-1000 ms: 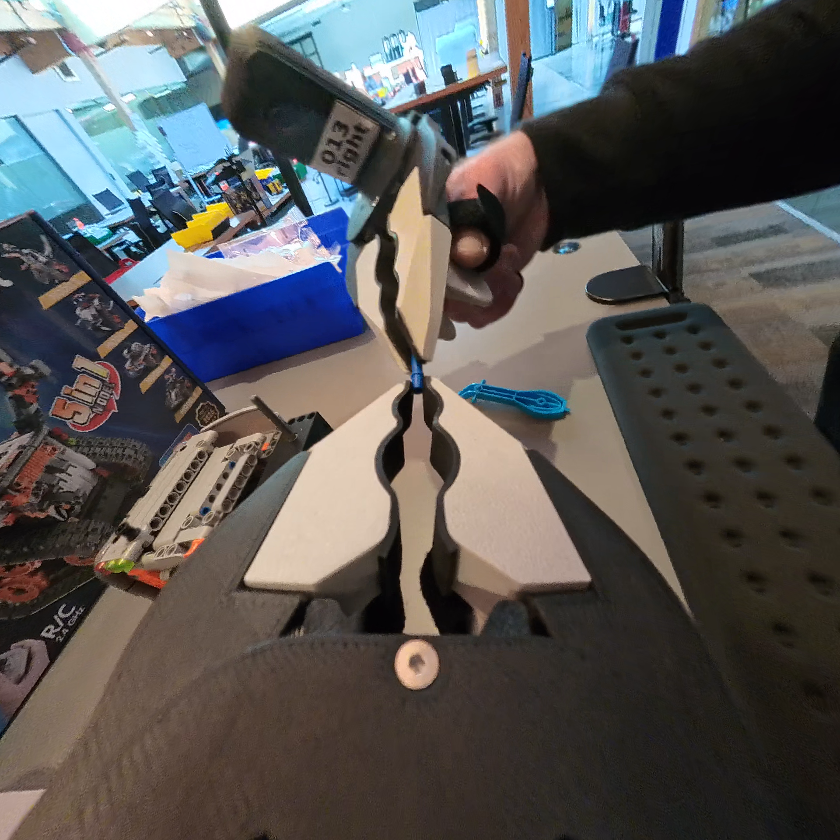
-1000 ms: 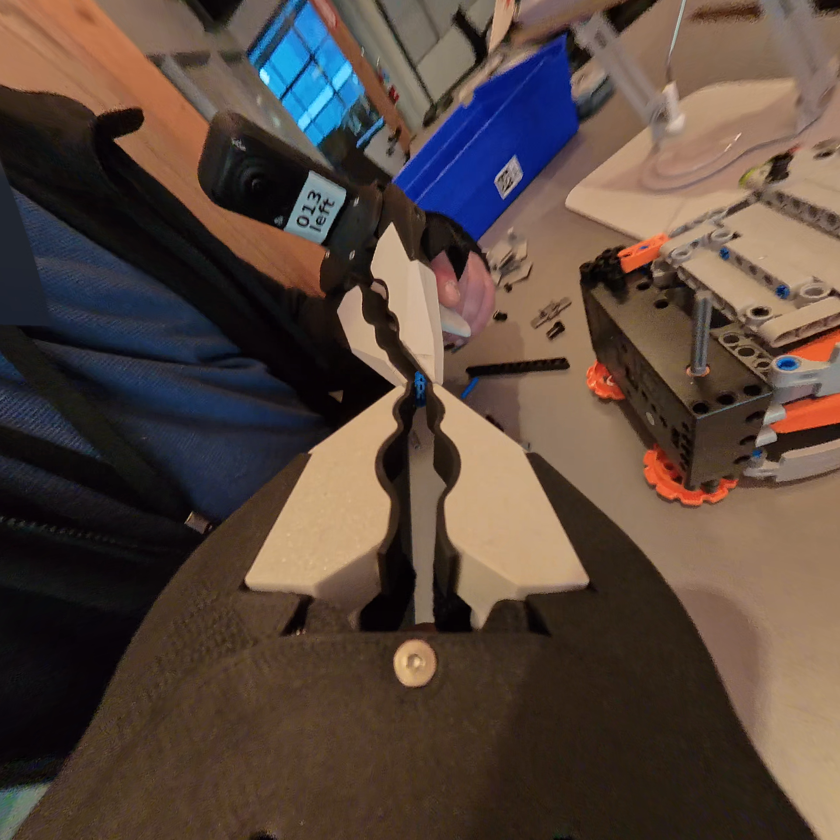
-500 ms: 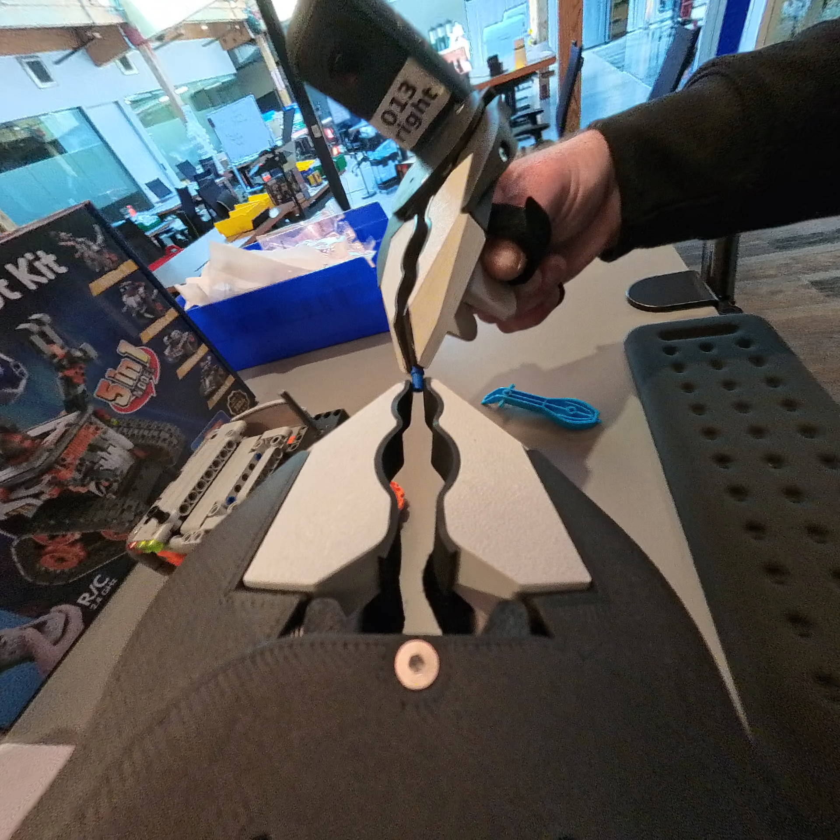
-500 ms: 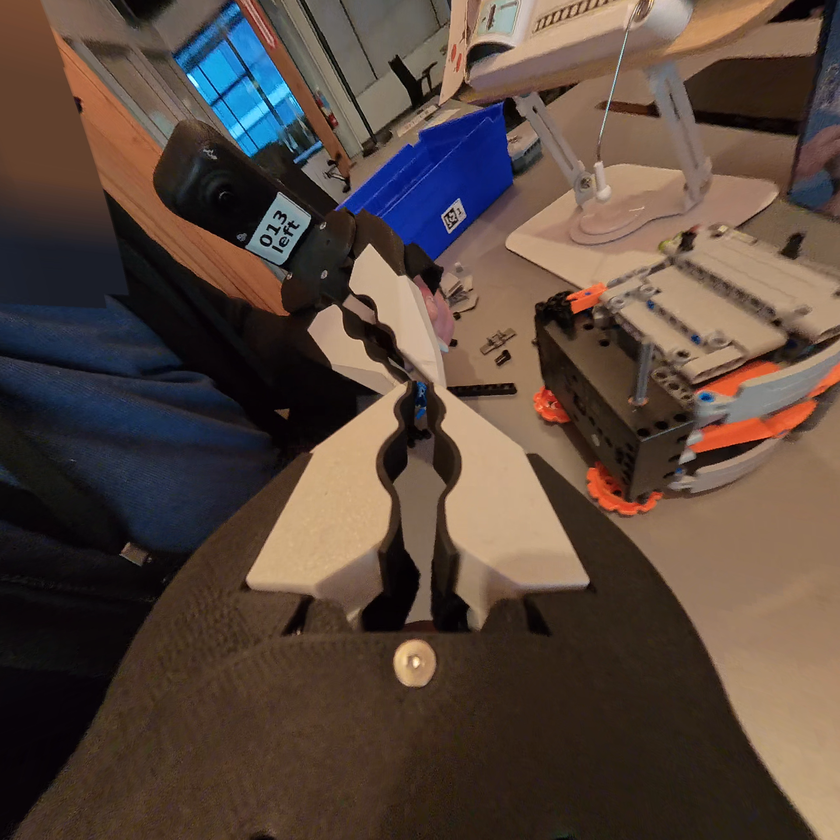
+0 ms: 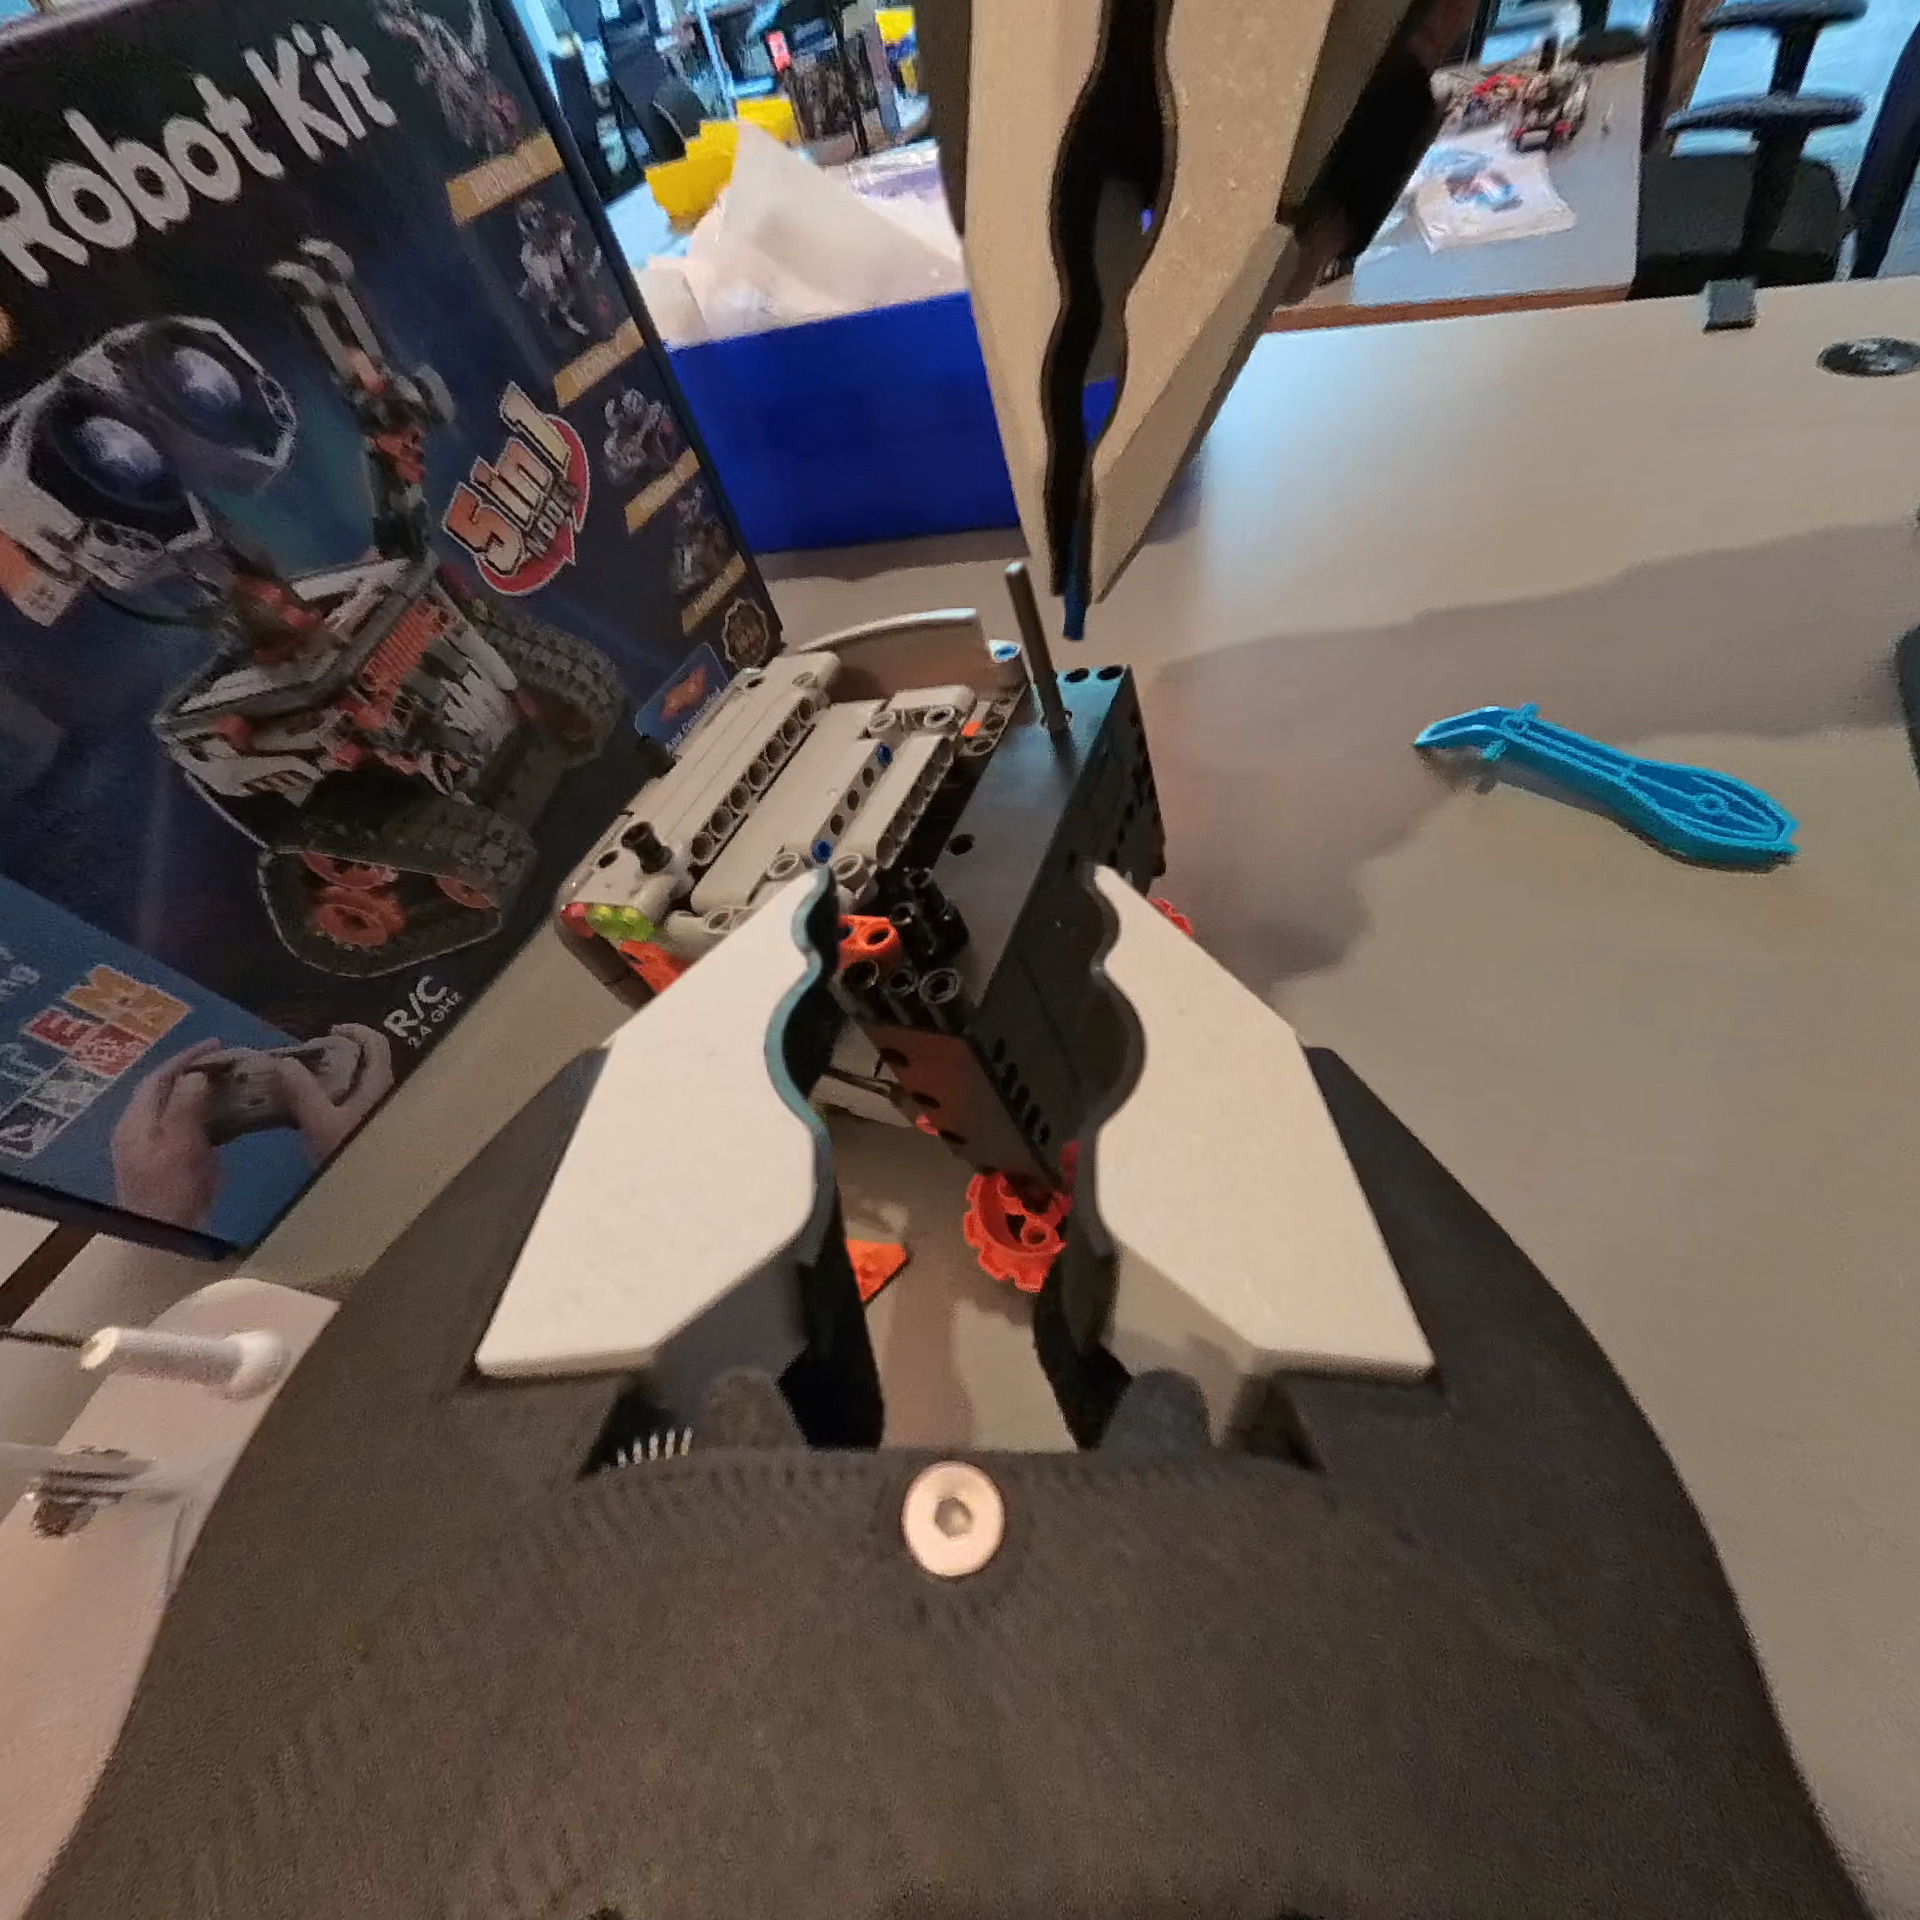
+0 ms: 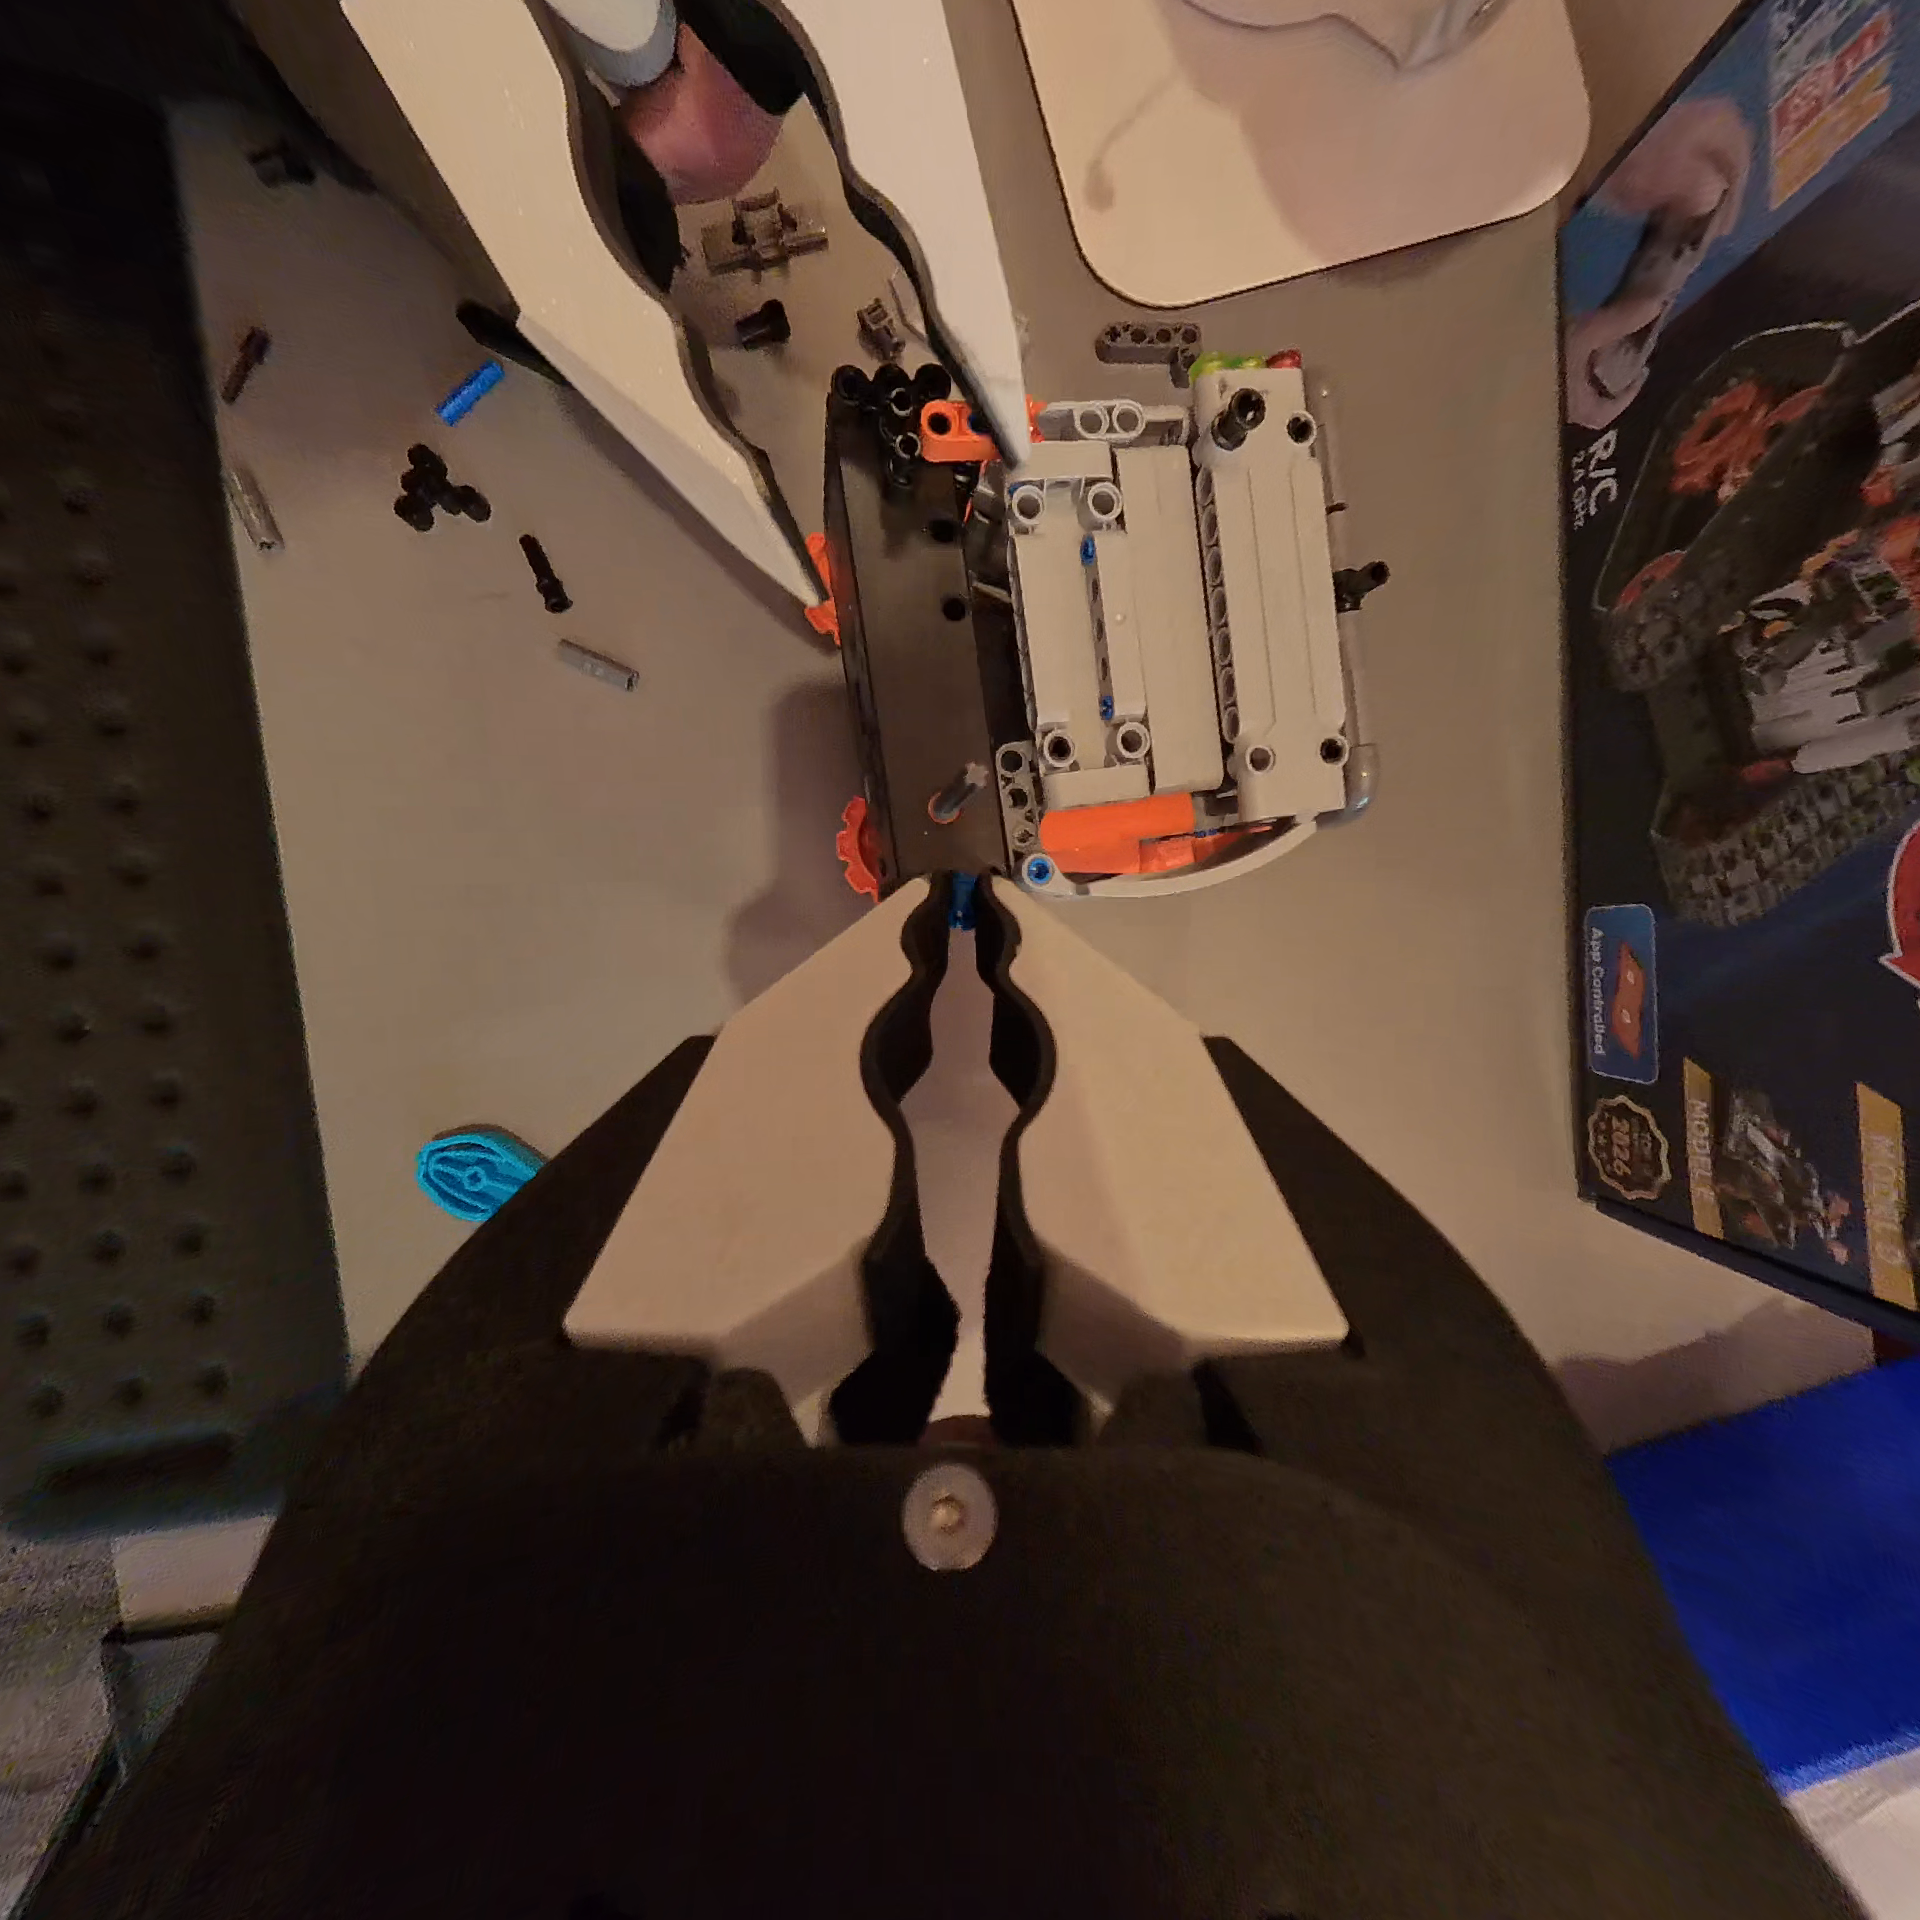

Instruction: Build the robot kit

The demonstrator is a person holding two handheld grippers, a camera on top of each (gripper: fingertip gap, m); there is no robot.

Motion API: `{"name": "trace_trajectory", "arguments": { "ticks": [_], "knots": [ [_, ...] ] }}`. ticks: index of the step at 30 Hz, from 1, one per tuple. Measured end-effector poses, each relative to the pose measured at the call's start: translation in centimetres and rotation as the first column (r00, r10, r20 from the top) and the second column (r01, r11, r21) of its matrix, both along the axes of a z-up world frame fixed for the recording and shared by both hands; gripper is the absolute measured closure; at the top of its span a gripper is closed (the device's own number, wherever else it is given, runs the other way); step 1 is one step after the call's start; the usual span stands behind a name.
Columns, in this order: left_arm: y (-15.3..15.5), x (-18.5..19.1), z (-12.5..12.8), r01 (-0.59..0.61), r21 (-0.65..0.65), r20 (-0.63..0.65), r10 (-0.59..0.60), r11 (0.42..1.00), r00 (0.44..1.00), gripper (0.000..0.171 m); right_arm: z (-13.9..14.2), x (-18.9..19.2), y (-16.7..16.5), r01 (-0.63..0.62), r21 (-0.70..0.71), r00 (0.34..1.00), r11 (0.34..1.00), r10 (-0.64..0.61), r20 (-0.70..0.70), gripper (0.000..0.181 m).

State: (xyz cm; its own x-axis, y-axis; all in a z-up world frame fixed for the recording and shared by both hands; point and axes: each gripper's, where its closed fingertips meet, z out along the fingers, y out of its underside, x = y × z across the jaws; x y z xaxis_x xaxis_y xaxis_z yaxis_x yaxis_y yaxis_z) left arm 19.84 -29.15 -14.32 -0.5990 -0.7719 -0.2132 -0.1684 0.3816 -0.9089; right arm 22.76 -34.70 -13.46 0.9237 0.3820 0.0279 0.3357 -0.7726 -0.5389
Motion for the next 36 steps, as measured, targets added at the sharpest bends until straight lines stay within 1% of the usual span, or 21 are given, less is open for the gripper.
{"name": "trace_trajectory", "arguments": {
  "ticks": [4, 8, 15, 21, 24, 29, 31, 36],
  "knots": [
    [0.09, 0.1, 0.08, 0.01, -0.03, 0.001, -0.01, 1.0, 1.0, 0.138, -0.78, 0.15, 0.02, -0.038, -0.059, 0.999, 0.998, 0.038, 0.01, 0.179],
    [0.11, 0.1, 0.1, 0.015, -0.053, 0.007, -0.014, 0.998, 1.0, 0.139, -0.93, -0.16, 0.15, -0.061, -0.074, 0.998, 0.995, 0.061, -0.003, 0.179],
    [0.03, 0.06, 0.1, 0.016, -0.063, 0.019, -0.015, 0.998, 1.0, 0.14, -0.96, -0.22, 0.0, -0.117, -0.155, 0.993, 0.981, 0.117, -0.006, 0.179],
    [0.01, 0.02, 0.1, 0.015, -0.061, 0.024, -0.013, 0.998, 1.0, 0.141, -1.0, -0.26, -0.02, -0.184, -0.226, 0.979, 0.957, 0.198, 0.041, 0.18],
    [0.0, 0.0, 0.11, 0.014, -0.064, 0.028, -0.013, 0.998, 1.0, 0.141, -1.03, -0.4, -0.03, -0.21, -0.233, 0.97, 0.95, 0.233, 0.075, 0.179],
    [-0.06, 0.0, 0.1, 0.009, -0.052, 0.037, -0.007, 0.999, 0.999, 0.142, -1.05, -0.41, -0.04, -0.241, -0.24, 0.962, 0.94, 0.264, 0.068, 0.179],
    [-0.13, -0.05, 0.12, 0.013, -0.05, 0.04, -0.011, 0.999, 0.999, 0.145, -1.07, -0.41, -0.04, -0.246, -0.237, 0.962, 0.94, 0.267, 0.061, 0.179],
    [-0.08, -0.07, 0.14, 0.013, -0.054, 0.044, -0.01, 0.998, 0.999, 0.145, -1.08, -0.54, -0.03, -0.259, -0.225, 0.96, 0.939, 0.276, 0.046, 0.179]
  ]
}}
